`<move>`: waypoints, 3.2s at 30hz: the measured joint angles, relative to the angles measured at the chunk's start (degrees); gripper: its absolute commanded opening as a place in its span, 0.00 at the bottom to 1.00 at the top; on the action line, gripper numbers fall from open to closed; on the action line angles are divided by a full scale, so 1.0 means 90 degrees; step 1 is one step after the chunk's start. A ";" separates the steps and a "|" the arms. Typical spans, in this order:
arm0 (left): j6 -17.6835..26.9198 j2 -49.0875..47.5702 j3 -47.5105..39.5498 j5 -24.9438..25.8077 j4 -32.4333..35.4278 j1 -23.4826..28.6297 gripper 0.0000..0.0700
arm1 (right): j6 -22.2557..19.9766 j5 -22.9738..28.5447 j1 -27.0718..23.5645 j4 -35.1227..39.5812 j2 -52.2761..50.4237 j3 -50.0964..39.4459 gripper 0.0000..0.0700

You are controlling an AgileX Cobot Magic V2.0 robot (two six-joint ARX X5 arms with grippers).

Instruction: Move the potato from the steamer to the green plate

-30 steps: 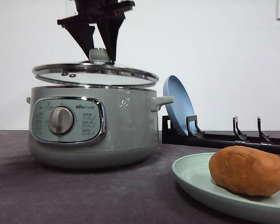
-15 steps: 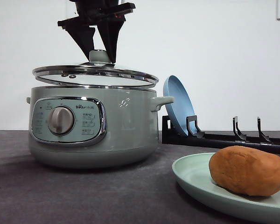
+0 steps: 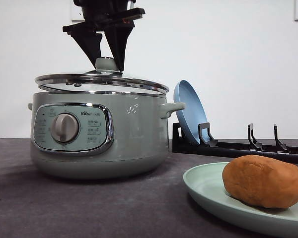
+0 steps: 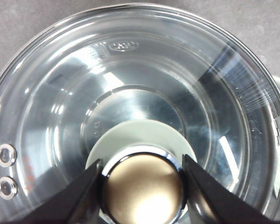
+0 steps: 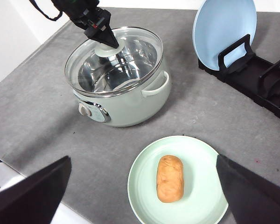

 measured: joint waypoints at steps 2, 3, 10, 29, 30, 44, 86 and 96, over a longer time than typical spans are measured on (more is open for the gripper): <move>0.0009 0.0010 0.0000 0.0000 0.0023 0.0000 0.01 | 0.0000 0.0000 0.0000 0.0000 0.0000 0.0000 0.90; 0.0017 0.0010 0.0000 -0.0002 0.0030 0.0000 0.01 | 0.0000 0.0000 0.0000 0.0000 0.0000 0.0000 0.90; 0.0076 0.0010 0.0000 -0.0178 0.0035 0.0000 0.01 | 0.0000 0.0000 0.0000 0.0000 0.0000 0.0000 0.90; 0.0099 0.0065 0.0000 -0.0241 -0.0020 0.0012 0.01 | 0.0000 0.0000 0.0000 0.0000 0.0000 0.0000 0.90; 0.0097 0.0079 0.0000 -0.0210 -0.0038 0.0012 0.01 | 0.0000 0.0000 0.0000 0.0000 0.0000 0.0000 0.90; 0.0046 0.0107 0.0000 -0.0170 -0.0066 0.0012 0.01 | 0.0000 0.0000 0.0000 0.0000 0.0000 0.0000 0.90; 0.0067 0.0134 0.0000 0.0110 -0.0117 0.0151 0.15 | 0.0002 0.0000 0.0000 -0.0017 0.0000 0.0000 0.90; -0.0014 0.0146 0.0007 0.0085 -0.0107 0.0153 0.99 | 0.0002 0.0000 0.0000 -0.0015 0.0000 0.0000 0.90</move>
